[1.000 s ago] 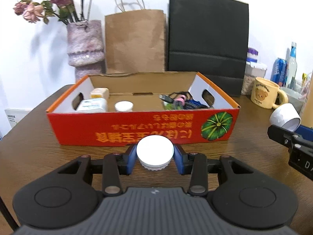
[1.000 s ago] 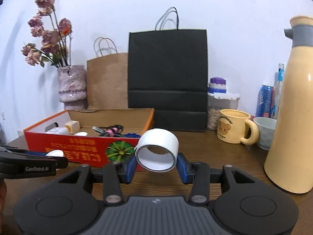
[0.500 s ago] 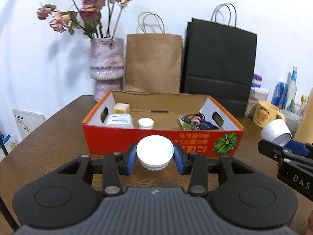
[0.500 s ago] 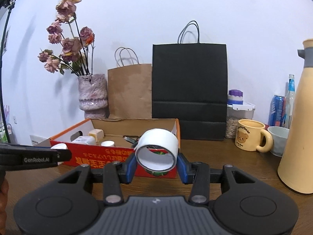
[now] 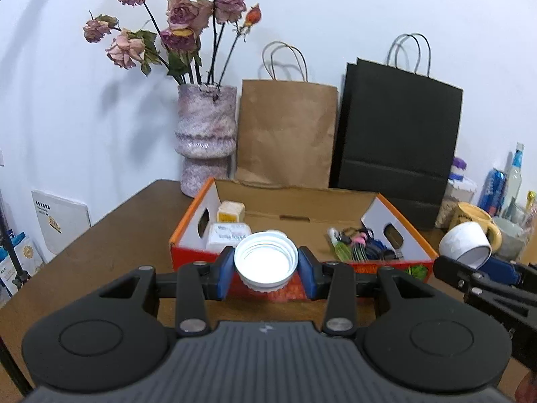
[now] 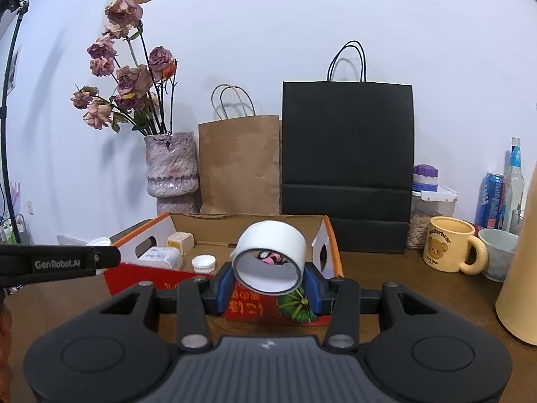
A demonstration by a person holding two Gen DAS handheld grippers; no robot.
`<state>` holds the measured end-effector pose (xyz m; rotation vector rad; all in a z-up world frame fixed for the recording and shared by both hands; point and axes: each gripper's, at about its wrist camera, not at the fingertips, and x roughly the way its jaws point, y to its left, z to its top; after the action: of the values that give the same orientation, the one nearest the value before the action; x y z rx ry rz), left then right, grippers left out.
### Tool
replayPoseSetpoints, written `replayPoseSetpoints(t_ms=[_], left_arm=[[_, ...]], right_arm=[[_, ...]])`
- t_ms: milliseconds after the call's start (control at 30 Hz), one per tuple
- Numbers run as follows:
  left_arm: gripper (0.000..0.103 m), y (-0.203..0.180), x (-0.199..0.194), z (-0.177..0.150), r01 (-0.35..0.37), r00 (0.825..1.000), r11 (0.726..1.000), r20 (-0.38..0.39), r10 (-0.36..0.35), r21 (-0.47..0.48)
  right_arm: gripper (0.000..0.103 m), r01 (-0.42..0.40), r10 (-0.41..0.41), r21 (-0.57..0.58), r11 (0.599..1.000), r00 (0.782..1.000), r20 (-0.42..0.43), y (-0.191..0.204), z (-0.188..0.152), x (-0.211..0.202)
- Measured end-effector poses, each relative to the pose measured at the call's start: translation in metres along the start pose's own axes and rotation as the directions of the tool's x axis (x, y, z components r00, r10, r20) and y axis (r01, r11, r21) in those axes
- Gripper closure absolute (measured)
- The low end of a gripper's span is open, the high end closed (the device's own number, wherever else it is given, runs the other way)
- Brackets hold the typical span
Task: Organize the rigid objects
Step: 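Carry the white cap and white ring over the red box with both tools, then open both tools to drop the cap and ring into the box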
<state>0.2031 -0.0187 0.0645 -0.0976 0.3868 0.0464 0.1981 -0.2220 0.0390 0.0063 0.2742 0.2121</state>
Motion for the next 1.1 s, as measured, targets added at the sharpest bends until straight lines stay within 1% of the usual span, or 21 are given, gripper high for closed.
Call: replayPoseSetpoints(t_ms=[233, 467, 600, 800, 867, 900, 933, 967, 1000, 1033, 1067, 1100], left_arm=[[0.062, 0.006, 0.02, 0.021, -0.025, 0.999, 0.999, 0.024, 0.026, -0.026], [0.062, 0.011, 0.054, 0.037, -0.047, 0.999, 0.998, 0.025, 0.049, -0.051], [0.062, 0.011, 0.073, 0.041, -0.063, 0.998, 0.997, 0.021, 0.064, -0.044], [0.062, 0.009, 0.104, 0.046, -0.081, 0.997, 0.996, 0.006, 0.081, -0.021], [0.06, 0.01, 0.113, 0.047, -0.093, 0.996, 0.996, -0.003, 0.093, -0.013], [0.055, 0.011, 0.117, 0.047, -0.099, 0.995, 0.995, -0.005, 0.099, -0.01], [0.04, 0.012, 0.12, 0.047, -0.102, 0.995, 0.995, -0.005, 0.102, -0.007], [0.02, 0.014, 0.123, 0.047, -0.106, 0.994, 0.994, 0.0, 0.106, -0.006], [0.012, 0.015, 0.124, 0.047, -0.115, 0.993, 0.993, 0.01, 0.115, -0.007], [0.0, 0.017, 0.124, 0.048, -0.123, 0.992, 0.992, 0.018, 0.124, -0.007], [0.0, 0.018, 0.125, 0.049, -0.13, 0.991, 0.991, 0.025, 0.131, -0.006], [0.0, 0.02, 0.125, 0.049, -0.136, 0.99, 0.991, 0.024, 0.136, -0.008]], right_arm=[[0.06, -0.005, 0.005, -0.002, 1.0, 1.0, 0.002, 0.009, 0.016, 0.029], [0.06, -0.01, 0.01, 0.006, 1.0, 1.0, -0.006, 0.014, 0.027, 0.071], [0.06, -0.012, 0.012, 0.025, 1.0, 1.0, -0.005, 0.012, 0.031, 0.095], [0.06, -0.011, 0.012, 0.023, 1.0, 1.0, -0.022, 0.008, 0.036, 0.129], [0.059, -0.01, 0.011, 0.029, 1.0, 0.999, -0.032, 0.006, 0.036, 0.137], [0.048, -0.009, 0.01, 0.031, 0.999, 0.999, -0.04, 0.004, 0.036, 0.142], [0.028, -0.005, 0.006, 0.033, 0.999, 0.999, -0.045, 0.001, 0.035, 0.146], [0.019, -0.001, 0.002, 0.032, 0.999, 0.999, -0.044, 0.0, 0.035, 0.147], [0.009, 0.004, -0.002, 0.028, 1.0, 0.999, -0.042, -0.001, 0.034, 0.148], [0.008, 0.013, -0.011, 0.024, 1.0, 0.999, -0.042, -0.003, 0.033, 0.149], [0.007, 0.022, -0.02, 0.026, 0.999, 0.999, -0.044, -0.004, 0.034, 0.149], [0.0, 0.028, -0.027, 0.031, 0.999, 0.999, -0.044, -0.005, 0.034, 0.148]])
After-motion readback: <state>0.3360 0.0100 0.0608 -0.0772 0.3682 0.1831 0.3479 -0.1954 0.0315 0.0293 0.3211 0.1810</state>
